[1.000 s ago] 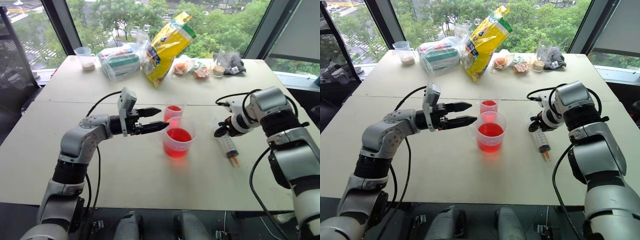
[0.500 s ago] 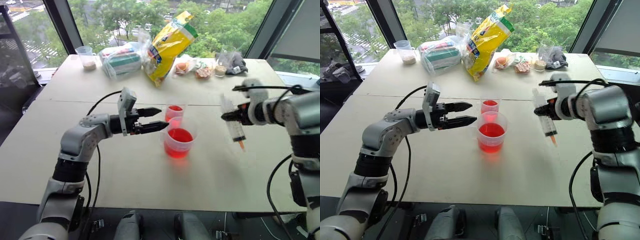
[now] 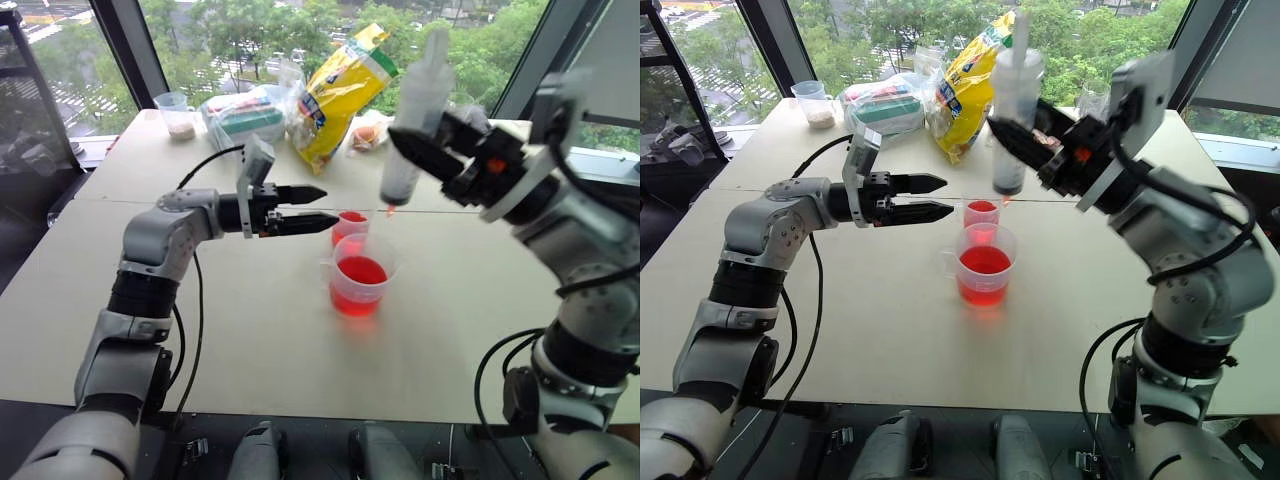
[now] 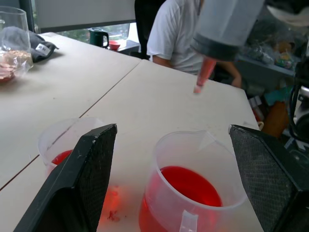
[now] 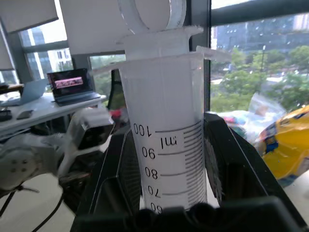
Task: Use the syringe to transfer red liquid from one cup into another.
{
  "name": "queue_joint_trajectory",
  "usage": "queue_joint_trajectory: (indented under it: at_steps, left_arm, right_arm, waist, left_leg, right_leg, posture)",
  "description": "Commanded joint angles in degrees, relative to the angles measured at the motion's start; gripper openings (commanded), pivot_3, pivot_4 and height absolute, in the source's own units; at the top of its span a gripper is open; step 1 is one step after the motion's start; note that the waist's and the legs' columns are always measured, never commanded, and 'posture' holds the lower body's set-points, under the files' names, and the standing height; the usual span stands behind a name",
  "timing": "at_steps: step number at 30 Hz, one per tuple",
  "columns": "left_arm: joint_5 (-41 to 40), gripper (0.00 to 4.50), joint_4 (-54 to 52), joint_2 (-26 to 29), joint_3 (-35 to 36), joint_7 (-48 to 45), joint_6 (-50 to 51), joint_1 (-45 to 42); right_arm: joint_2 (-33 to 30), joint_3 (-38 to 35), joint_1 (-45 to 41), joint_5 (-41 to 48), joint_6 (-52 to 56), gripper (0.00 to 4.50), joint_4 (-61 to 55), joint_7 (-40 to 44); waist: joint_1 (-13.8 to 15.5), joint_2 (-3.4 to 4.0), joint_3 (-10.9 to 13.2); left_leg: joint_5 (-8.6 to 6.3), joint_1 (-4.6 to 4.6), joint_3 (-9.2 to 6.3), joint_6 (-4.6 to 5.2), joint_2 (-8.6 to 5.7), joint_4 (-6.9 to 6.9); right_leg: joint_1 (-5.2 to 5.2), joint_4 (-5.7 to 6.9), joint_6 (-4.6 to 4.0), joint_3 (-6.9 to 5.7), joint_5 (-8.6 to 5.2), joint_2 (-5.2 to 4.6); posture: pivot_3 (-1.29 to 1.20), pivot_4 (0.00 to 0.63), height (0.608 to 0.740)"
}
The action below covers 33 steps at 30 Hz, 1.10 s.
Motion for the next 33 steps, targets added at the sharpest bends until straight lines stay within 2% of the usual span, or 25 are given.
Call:
queue_joint_trajectory:
  at_steps: [1,7,13,22,33]
  left_arm:
    - [0.8,3.82,0.8,0.4,0.7,-1.4,-1.8,-2.7]
    - [1.0,3.82,2.1,0.4,1.2,-2.7,-1.7,-6.0]
    - [1.3,3.82,2.1,0.6,1.1,-3.4,-1.2,-7.1]
    - [2.9,3.82,2.7,-0.5,-0.6,-5.1,-1.9,-7.7]
    - [7.1,3.82,9.4,-7.6,-3.1,-5.6,-8.2,-10.6]
  right_arm:
    - [1.1,6.2,5.7,-4.1,-9.7,1.42,-1.8,1.1]
    - [3.5,15.8,17.3,-13.6,-24.0,1.42,1.8,0.7]
    - [5.0,19.6,23.3,-17.3,-29.9,1.42,4.8,-0.3]
    - [4.9,21.2,24.9,-18.5,-31.9,1.42,6.0,-1.0]
    - [4.0,22.0,24.8,-19.2,-31.2,1.42,5.5,-0.7]
  waist:
    - [0.0,0.00,0.0]
    - [0.0,0.00,0.0]
    - [-0.2,0.00,0.0]
    - [0.0,0.00,0.0]
    - [-0.1,0.00,0.0]
  left_leg:
    - [0.00,0.00,0.00,0.00,0.00,0.00]
    - [0.00,0.00,0.02,0.00,0.00,0.01]
    - [0.02,0.04,-0.01,-0.03,0.01,0.01]
    - [0.04,0.08,0.00,-0.06,0.01,0.01]
    - [0.04,0.34,0.03,-0.06,0.00,0.02]
  right_leg:
    - [-0.01,0.01,0.00,0.00,0.00,0.00]
    - [0.00,0.00,0.00,-0.03,0.00,0.02]
    - [0.00,0.06,0.00,-0.02,0.00,0.06]
    - [0.04,0.07,-0.01,-0.02,-0.01,0.06]
    - [0.29,0.06,-0.01,-0.01,-0.01,0.07]
  posture:
    - [0.00,0.150,0.740]
    - [0.00,0.150,0.740]
    - [0.00,0.150,0.740]
    - [0.00,0.150,0.740]
    - [0.00,0.150,0.740]
